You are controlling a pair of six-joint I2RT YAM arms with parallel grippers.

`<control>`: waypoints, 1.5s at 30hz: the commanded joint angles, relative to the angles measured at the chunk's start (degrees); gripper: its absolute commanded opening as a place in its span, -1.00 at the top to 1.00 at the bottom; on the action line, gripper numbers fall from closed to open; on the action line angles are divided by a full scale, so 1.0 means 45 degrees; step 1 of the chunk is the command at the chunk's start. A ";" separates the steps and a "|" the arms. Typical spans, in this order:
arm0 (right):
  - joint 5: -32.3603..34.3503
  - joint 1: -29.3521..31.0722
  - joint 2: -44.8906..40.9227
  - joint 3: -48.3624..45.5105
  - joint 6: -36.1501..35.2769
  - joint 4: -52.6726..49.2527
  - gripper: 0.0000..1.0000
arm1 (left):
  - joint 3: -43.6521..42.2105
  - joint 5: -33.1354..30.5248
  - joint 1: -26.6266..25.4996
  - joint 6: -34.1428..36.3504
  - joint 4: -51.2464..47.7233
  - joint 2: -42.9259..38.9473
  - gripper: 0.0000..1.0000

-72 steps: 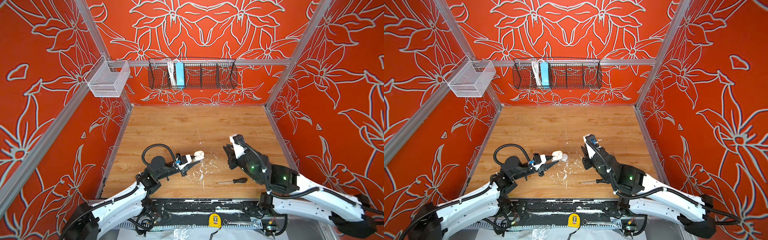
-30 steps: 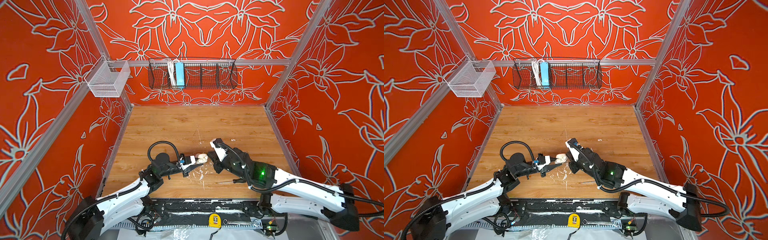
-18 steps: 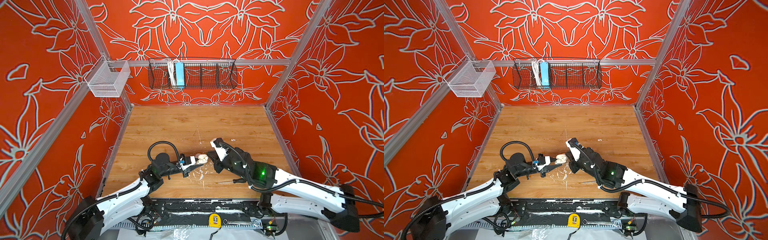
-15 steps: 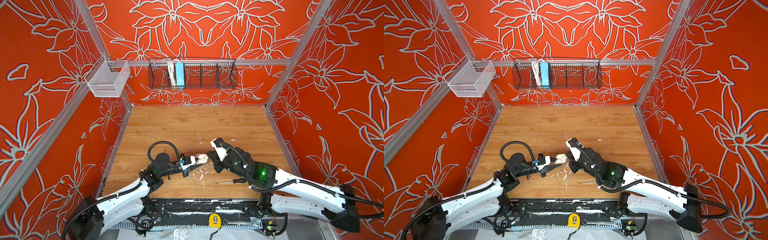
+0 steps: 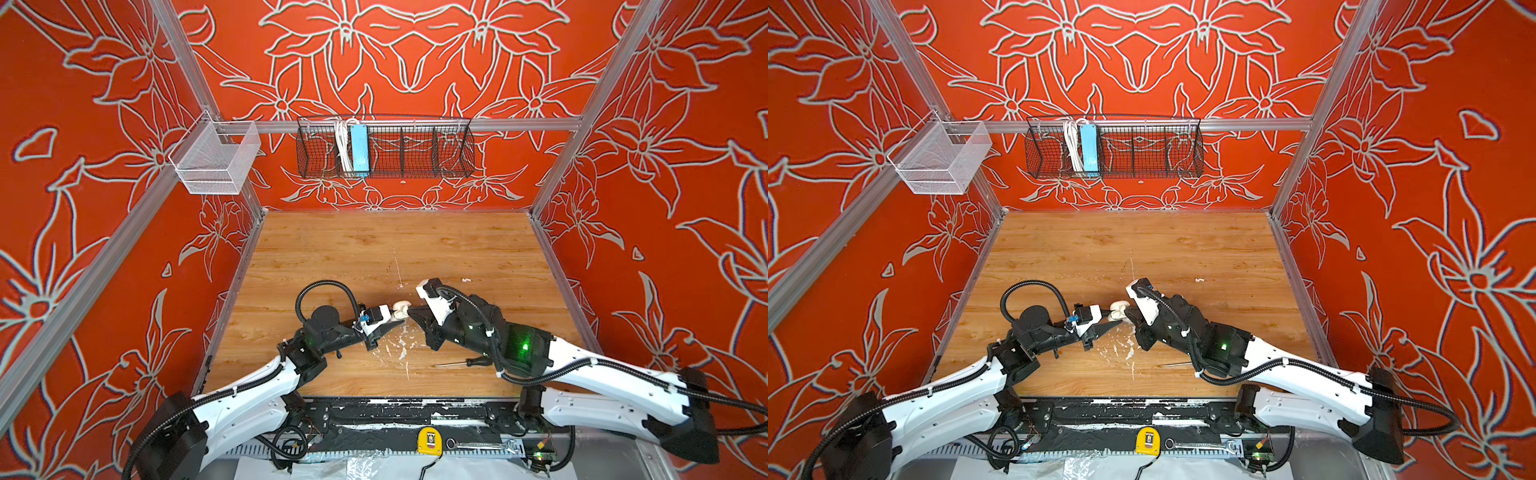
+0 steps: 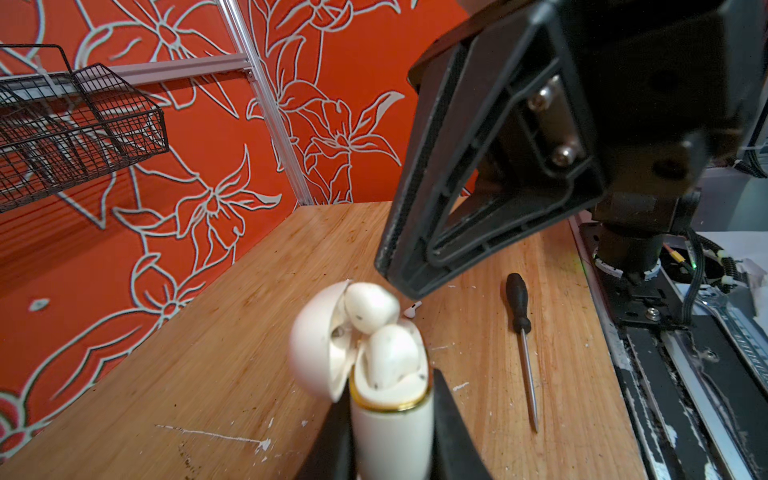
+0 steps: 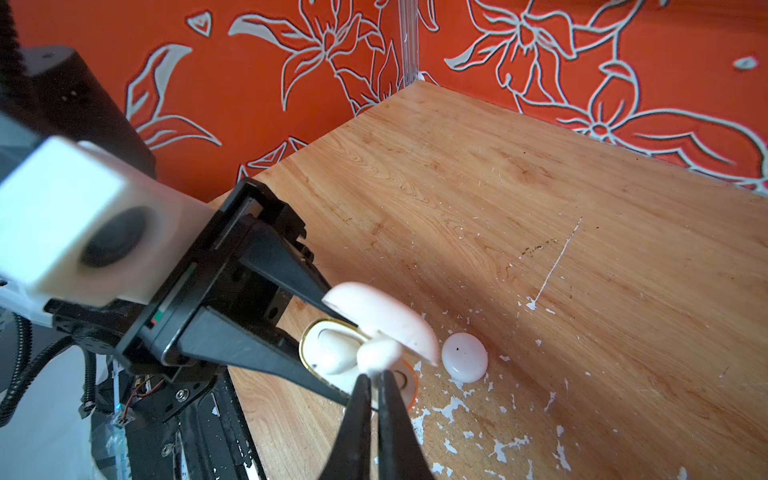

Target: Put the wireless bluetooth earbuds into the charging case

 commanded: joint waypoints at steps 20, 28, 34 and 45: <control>0.2078 0.0428 -0.0982 0.0138 0.5436 -0.0204 0.36 | -0.0179 -0.0149 0.0034 0.0614 0.0381 -0.0486 1.00; 0.2751 0.0728 0.0004 0.1079 0.6208 -0.1106 0.22 | -0.0201 -0.0284 0.0039 0.0679 0.0429 -0.0312 1.00; 0.3582 0.0809 0.0633 0.1358 0.6518 -0.1116 0.16 | -0.0271 -0.0464 0.0039 0.0810 0.0419 -0.0369 1.00; 0.3470 0.0984 0.1203 0.1527 0.7003 -0.0686 0.13 | -0.0276 -0.0458 0.0039 0.0808 0.0400 -0.0366 1.00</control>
